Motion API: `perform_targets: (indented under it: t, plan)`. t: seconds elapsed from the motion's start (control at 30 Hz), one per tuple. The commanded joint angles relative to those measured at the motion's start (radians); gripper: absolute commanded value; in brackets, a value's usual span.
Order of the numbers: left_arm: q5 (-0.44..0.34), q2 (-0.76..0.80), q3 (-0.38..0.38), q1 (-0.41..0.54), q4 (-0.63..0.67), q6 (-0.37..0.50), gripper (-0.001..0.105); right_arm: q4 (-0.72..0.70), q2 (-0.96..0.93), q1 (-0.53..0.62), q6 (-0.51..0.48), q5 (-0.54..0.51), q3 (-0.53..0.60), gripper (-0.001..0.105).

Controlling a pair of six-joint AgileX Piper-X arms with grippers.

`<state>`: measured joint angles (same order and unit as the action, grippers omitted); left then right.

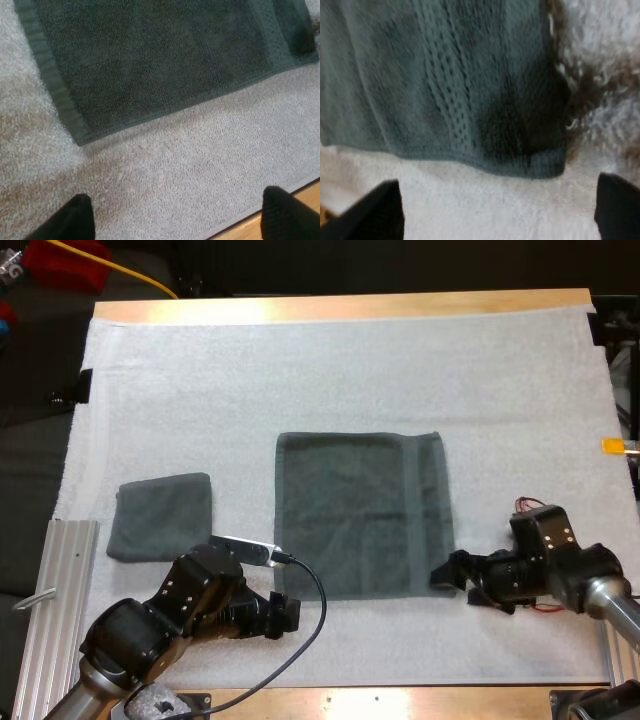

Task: Pick towel from pile, fold and stack

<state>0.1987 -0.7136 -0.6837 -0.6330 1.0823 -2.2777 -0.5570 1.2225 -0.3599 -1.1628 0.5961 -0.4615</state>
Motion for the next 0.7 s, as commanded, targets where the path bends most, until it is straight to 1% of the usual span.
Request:
perform_targets:
  t: [0.0,0.03,0.13,0.3,0.43,0.63,0.67]
  plan:
    - [-0.001,0.001,0.0,-0.003,-0.011,-0.015,0.066,0.029,0.027,0.007,-0.001,0.019,-0.001,0.075]
    - [-0.001,0.001,0.0,-0.003,-0.011,-0.015,0.066,0.037,0.035,0.007,-0.001,0.023,-0.001,0.075]
    - [-0.001,0.001,0.0,-0.003,-0.011,-0.015,0.066,0.068,0.073,0.007,0.013,0.051,-0.001,0.07]
    - [-0.001,0.001,0.0,-0.003,-0.011,-0.015,0.066,0.087,0.09,0.007,0.023,0.053,-0.001,0.055]
    - [-0.001,0.001,0.0,-0.003,-0.011,-0.015,0.066,0.087,0.09,0.007,0.025,0.052,-0.001,0.046]
    - [-0.001,0.001,0.0,-0.003,-0.011,-0.015,0.066,0.087,0.09,0.007,0.039,0.02,-0.001,0.031]
    - [-0.001,0.001,0.0,-0.003,-0.011,-0.015,0.066,0.087,0.09,0.007,0.039,0.017,-0.001,0.028]
